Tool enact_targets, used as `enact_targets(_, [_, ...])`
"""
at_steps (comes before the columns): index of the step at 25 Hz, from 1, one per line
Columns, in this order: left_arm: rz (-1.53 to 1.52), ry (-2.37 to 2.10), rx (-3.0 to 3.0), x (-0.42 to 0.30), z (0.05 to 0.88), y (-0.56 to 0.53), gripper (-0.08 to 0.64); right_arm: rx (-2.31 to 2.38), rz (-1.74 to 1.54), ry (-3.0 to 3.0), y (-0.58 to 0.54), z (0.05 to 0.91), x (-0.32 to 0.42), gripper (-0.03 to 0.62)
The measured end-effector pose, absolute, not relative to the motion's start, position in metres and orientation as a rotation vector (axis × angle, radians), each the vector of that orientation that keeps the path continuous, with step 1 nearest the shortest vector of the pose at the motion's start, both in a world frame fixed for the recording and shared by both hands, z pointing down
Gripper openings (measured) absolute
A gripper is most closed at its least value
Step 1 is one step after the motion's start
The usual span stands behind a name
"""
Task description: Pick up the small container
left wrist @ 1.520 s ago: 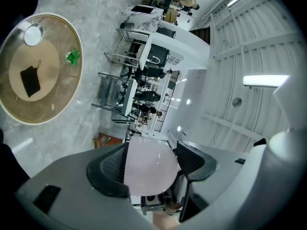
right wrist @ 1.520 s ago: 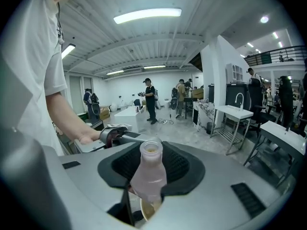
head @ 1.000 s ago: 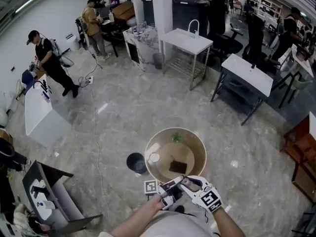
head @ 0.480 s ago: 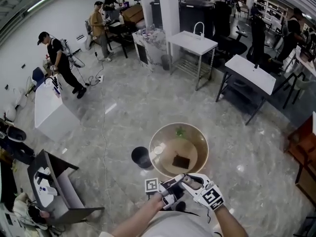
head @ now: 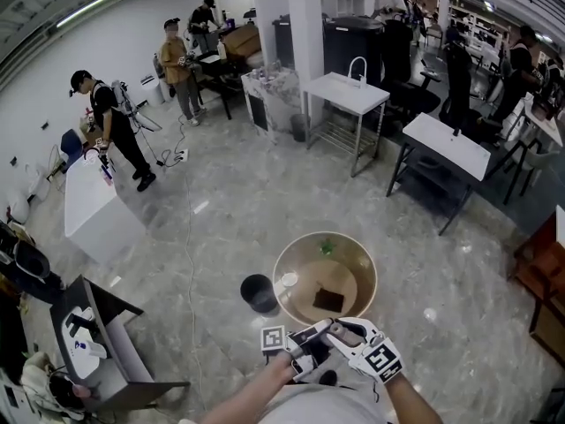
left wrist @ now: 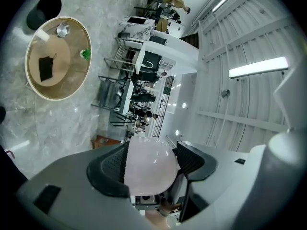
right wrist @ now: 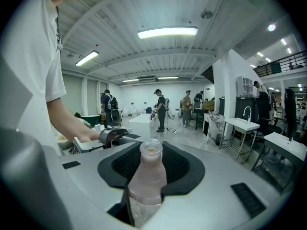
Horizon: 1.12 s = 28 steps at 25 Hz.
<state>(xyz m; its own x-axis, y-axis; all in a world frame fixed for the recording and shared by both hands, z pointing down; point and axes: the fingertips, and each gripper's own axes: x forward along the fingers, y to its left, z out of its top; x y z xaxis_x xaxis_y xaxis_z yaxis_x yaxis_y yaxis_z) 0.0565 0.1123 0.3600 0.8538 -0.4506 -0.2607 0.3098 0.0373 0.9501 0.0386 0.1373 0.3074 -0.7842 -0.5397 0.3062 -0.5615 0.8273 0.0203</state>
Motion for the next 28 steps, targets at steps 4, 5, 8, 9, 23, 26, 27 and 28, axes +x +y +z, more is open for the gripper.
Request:
enact_targets(4, [-0.578, -0.102, 1.415, 0.034, 0.356, 0.116, 0.314, 0.875, 0.114, -2.706, 0.140, 0.306, 0.016, 0.152])
enact_targets(5, [-0.573, -0.098, 1.412, 0.029, 0.355, 0.117, 0.314, 0.885, 0.114, -2.709, 0.141, 0.304, 0.011, 0.152])
enact_targets(8, [-0.567, -0.087, 1.409, 0.017, 0.350, 0.116, 0.314, 0.906, 0.101, -2.726, 0.140, 0.300, -0.001, 0.152])
enact_targets(9, [-0.566, -0.087, 1.411, 0.013, 0.349, 0.115, 0.314, 0.910, 0.098, -2.727, 0.139, 0.300, -0.004, 0.152])
enact_targets(23, [-0.562, -0.090, 1.414, -0.013, 0.356, 0.106, 0.314, 0.884, 0.109, -2.711, 0.131, 0.303, -0.031, 0.152])
enact_targets(26, [-0.563, -0.092, 1.419, -0.014, 0.356, 0.105, 0.314, 0.877, 0.112, -2.712, 0.130, 0.303, -0.032, 0.152])
enact_targets(27, [-0.565, -0.090, 1.419, -0.014, 0.355, 0.105, 0.314, 0.876, 0.110, -2.712, 0.130, 0.303, -0.032, 0.152])
enact_targets(28, [-0.567, -0.089, 1.420, -0.015, 0.355, 0.105, 0.314, 0.874, 0.108, -2.712, 0.130, 0.304, -0.033, 0.152])
